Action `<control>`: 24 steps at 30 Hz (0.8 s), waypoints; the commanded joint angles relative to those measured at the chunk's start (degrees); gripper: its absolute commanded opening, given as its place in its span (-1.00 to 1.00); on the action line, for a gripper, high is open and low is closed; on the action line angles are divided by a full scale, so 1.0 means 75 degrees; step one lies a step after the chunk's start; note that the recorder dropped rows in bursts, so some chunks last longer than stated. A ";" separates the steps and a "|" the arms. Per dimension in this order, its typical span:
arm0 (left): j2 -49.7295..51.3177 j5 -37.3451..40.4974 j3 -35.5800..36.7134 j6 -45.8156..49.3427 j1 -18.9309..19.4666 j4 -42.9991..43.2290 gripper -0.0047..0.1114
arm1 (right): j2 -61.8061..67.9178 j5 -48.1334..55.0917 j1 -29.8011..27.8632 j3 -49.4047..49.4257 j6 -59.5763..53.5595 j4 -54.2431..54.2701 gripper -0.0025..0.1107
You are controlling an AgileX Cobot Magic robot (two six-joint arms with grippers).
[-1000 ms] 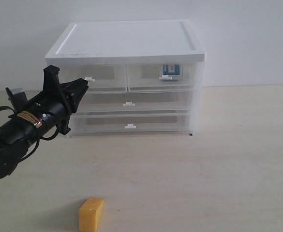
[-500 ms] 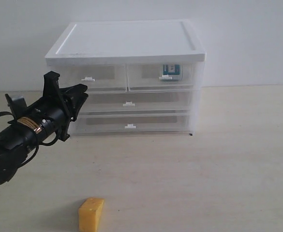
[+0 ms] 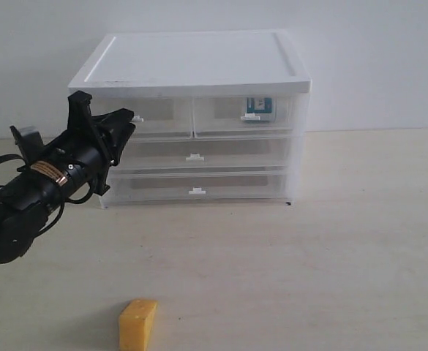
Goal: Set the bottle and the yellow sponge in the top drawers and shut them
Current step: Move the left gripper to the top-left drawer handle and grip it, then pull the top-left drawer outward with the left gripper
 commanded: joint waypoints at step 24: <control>-0.0516 -0.0083 0.0797 0.0499 -0.0364 0.0241 -0.85 | -0.0032 -0.0115 -0.0018 0.0035 -0.0067 0.0008 -0.96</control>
